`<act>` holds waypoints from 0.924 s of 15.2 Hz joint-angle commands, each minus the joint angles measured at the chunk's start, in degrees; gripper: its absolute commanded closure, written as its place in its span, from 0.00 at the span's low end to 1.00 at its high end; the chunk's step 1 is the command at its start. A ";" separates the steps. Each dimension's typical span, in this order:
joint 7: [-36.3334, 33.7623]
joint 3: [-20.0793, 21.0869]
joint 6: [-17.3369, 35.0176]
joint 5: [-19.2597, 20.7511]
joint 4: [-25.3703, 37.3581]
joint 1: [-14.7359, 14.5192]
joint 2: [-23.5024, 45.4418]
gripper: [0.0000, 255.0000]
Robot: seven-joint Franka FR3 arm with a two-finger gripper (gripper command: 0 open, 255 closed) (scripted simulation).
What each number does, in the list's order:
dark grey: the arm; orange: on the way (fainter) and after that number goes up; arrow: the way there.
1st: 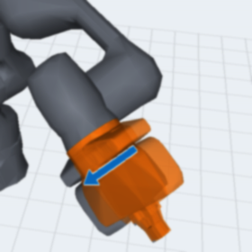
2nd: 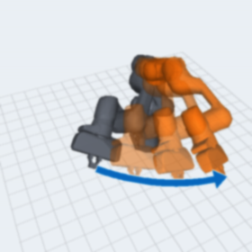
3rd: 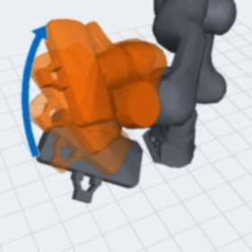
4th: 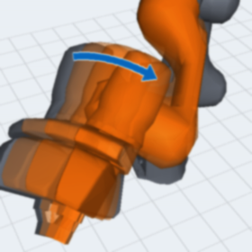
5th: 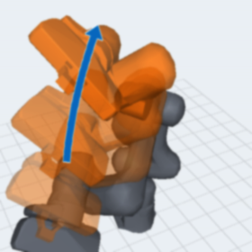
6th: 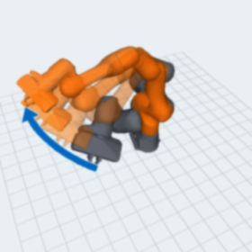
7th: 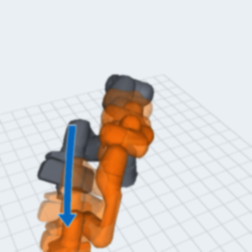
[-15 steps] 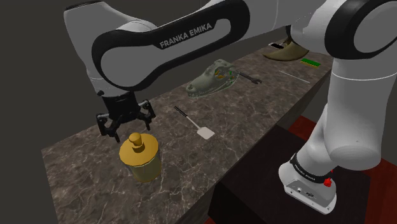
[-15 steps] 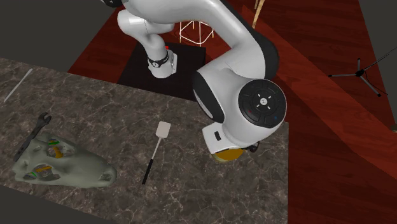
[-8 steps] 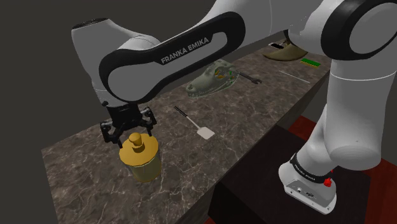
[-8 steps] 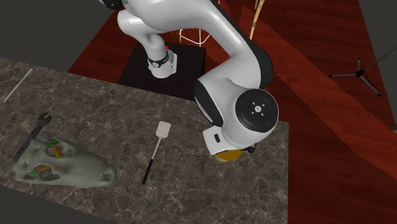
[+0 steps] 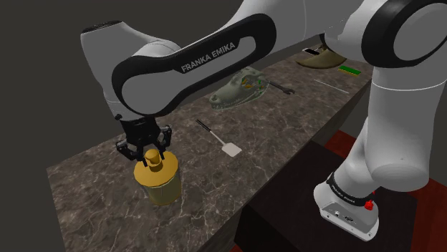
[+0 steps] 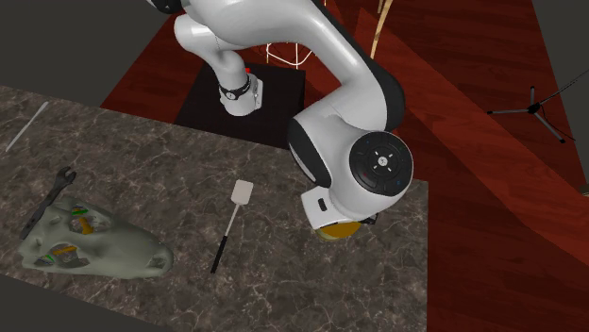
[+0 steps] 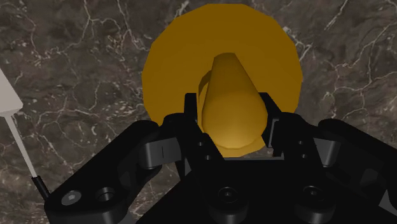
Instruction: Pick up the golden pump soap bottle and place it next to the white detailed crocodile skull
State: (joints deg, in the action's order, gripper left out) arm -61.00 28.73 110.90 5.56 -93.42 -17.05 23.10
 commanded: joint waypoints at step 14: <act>0.12 0.36 -4.83 -0.67 3.65 0.03 -1.30 1.00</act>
State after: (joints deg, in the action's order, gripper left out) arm -60.80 28.98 106.87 5.03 -90.31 -16.97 22.11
